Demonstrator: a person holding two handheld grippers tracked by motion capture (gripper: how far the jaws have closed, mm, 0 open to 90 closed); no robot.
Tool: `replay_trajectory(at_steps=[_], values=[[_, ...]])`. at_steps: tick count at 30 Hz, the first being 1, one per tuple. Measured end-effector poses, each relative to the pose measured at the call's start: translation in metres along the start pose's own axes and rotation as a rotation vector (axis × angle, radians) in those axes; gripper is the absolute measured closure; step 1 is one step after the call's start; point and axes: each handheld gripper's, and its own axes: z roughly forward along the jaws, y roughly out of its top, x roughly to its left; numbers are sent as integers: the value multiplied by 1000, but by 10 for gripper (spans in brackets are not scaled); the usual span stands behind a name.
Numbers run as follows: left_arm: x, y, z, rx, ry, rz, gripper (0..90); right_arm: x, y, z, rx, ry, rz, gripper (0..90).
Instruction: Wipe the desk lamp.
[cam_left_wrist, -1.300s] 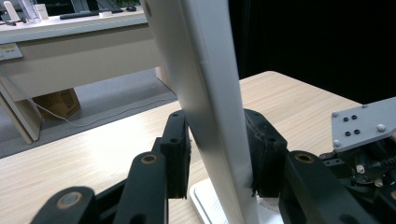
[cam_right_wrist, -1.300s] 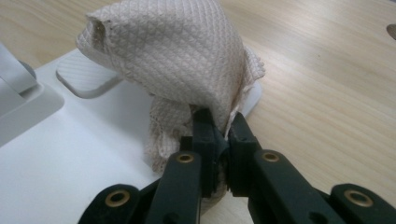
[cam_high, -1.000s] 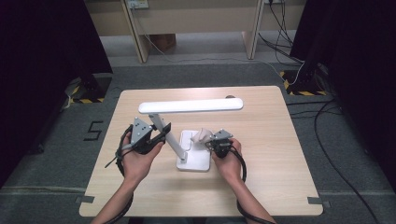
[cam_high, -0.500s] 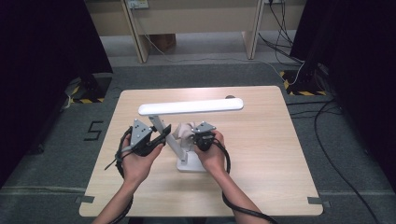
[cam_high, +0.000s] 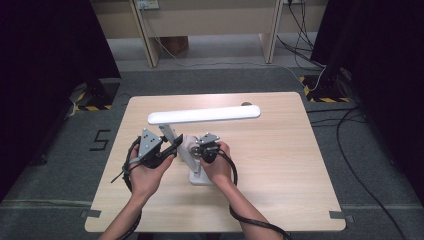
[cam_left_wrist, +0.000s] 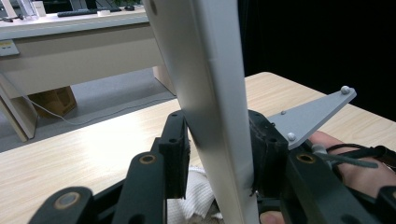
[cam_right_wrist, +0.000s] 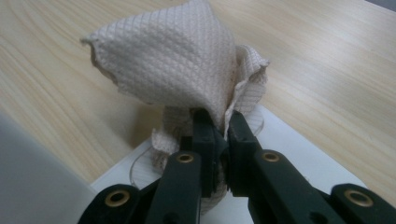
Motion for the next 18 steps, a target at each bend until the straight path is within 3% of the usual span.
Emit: replay_trajectory(at_steps=[18], values=[[-1,0,0,4,9,7,634,-24,-18,-15,29,-96,6,850]])
